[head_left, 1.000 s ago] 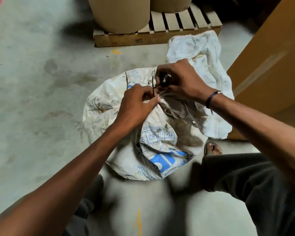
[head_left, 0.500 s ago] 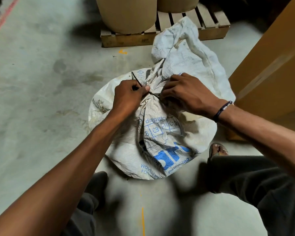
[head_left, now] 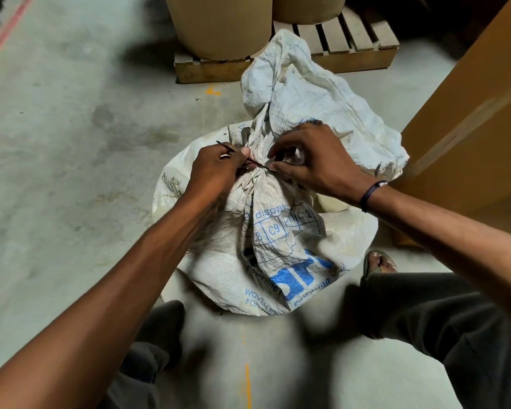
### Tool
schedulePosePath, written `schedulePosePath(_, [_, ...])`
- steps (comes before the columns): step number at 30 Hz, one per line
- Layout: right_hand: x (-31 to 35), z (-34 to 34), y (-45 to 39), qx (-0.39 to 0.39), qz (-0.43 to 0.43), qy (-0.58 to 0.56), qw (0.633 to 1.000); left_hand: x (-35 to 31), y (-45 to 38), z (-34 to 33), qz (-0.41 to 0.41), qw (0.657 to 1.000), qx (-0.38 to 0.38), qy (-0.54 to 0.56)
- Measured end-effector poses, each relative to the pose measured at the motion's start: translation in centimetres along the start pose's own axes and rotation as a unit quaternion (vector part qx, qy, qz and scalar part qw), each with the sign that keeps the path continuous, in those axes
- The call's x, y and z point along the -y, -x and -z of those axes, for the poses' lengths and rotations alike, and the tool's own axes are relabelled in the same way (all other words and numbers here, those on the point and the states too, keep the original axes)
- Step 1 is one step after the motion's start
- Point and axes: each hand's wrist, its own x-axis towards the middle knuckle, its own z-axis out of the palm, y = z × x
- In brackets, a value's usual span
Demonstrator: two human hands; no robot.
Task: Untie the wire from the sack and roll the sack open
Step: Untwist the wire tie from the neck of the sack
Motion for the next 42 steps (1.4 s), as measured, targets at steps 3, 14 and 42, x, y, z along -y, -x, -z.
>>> schedulePosePath(3, [0.6,-0.9,-0.2,0.01,-0.015,0.013,1.0,-0.2,0.2,-0.1,-0.01,1.0,0.006,-0.02])
schedulePosePath(14, [1.3,-1.4,-0.5,-0.013,-0.007,0.078,0.997,-1.3,1.1,1.0,0.125,0.979,0.037,0.159])
schedulePosePath(42, [1.2,0.3,0.0,-0.028,-0.193,-0.131,0.972,0.1,0.2,-0.5,-0.231,0.935,0.025,-0.266])
